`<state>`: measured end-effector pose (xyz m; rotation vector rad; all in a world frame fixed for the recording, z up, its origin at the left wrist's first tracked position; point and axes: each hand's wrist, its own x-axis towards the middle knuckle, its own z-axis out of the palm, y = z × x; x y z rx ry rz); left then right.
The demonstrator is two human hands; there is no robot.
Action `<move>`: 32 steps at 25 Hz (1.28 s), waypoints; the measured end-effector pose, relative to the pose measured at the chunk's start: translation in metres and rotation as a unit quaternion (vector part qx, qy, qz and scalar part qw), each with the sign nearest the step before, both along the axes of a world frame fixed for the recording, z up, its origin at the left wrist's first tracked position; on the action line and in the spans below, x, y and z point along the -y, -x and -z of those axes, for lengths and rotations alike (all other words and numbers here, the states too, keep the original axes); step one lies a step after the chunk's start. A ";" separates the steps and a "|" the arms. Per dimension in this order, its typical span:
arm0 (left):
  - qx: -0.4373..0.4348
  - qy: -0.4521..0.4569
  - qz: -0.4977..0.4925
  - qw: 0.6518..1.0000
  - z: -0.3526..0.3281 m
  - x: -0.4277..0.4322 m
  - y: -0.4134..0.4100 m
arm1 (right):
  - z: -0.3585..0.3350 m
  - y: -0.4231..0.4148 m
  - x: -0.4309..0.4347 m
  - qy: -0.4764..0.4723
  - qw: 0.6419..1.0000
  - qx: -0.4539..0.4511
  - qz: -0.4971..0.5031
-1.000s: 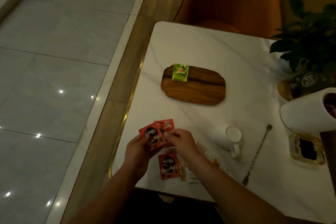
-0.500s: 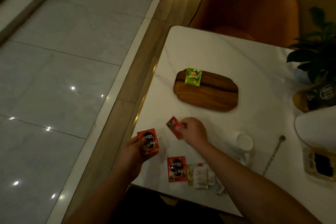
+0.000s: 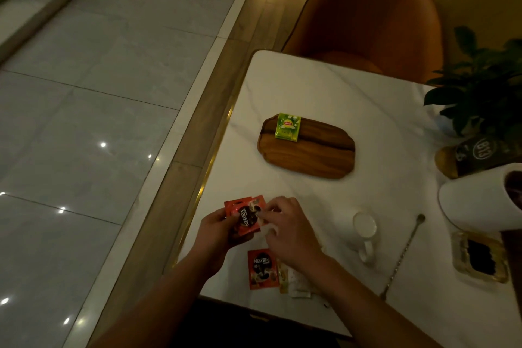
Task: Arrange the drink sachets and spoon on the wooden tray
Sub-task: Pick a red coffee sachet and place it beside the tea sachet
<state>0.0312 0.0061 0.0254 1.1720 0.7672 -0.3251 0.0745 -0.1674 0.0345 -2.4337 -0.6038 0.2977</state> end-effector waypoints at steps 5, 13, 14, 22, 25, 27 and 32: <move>0.020 -0.026 0.040 0.999 -0.006 0.009 -0.004 | -0.008 -0.020 0.008 -0.098 0.958 -0.211 0.170; 0.033 0.020 -0.013 0.999 -0.010 0.011 -0.012 | -0.005 -0.009 0.017 -0.310 0.821 -0.308 0.368; 0.028 0.028 -0.024 0.999 -0.009 0.012 -0.013 | -0.006 -0.007 0.016 -0.340 0.789 -0.318 0.401; 0.073 0.033 0.021 0.997 -0.009 0.022 -0.014 | -0.012 0.007 -0.007 -0.273 0.826 -0.301 0.391; 0.076 0.015 0.035 0.996 -0.006 0.022 -0.012 | -0.014 0.009 -0.009 -0.224 0.867 -0.275 0.349; 0.068 0.001 0.025 0.997 -0.004 0.021 -0.009 | -0.013 0.010 -0.007 -0.184 0.893 -0.255 0.322; 0.016 -0.021 -0.042 0.999 0.001 0.007 -0.003 | 0.009 0.017 0.014 -0.039 0.956 -0.207 0.206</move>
